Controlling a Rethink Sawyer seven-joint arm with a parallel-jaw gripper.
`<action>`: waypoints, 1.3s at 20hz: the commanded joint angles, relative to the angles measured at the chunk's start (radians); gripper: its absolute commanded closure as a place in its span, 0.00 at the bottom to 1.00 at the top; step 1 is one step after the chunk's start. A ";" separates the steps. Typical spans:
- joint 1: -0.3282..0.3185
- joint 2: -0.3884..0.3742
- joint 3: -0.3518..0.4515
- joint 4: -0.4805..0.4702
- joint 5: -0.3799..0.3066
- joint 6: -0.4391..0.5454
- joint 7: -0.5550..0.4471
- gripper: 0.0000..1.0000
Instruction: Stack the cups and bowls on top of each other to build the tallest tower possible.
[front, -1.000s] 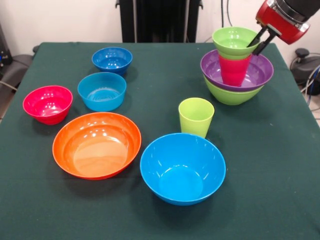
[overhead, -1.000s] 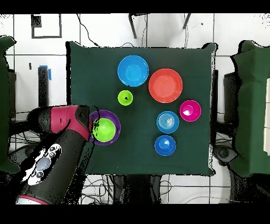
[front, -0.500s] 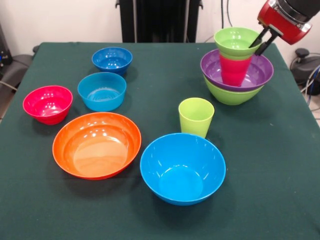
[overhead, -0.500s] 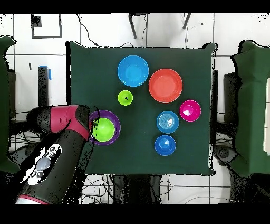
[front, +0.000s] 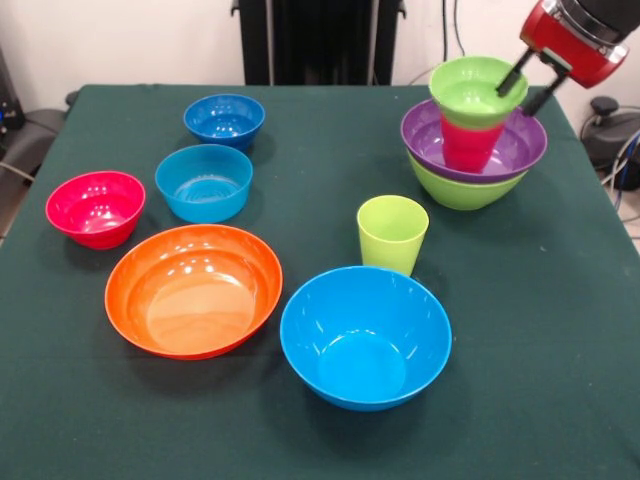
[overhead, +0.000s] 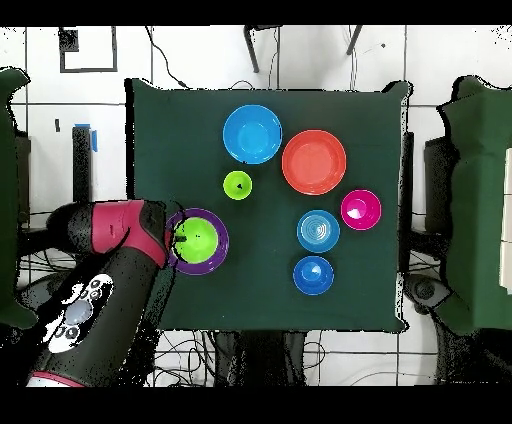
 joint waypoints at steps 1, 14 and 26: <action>0.007 0.035 0.063 -0.038 0.018 -0.099 0.222 0.00; -0.017 0.002 0.082 -0.020 0.035 -0.071 0.169 0.00; -0.022 -0.070 0.064 -0.031 0.019 0.040 0.127 0.00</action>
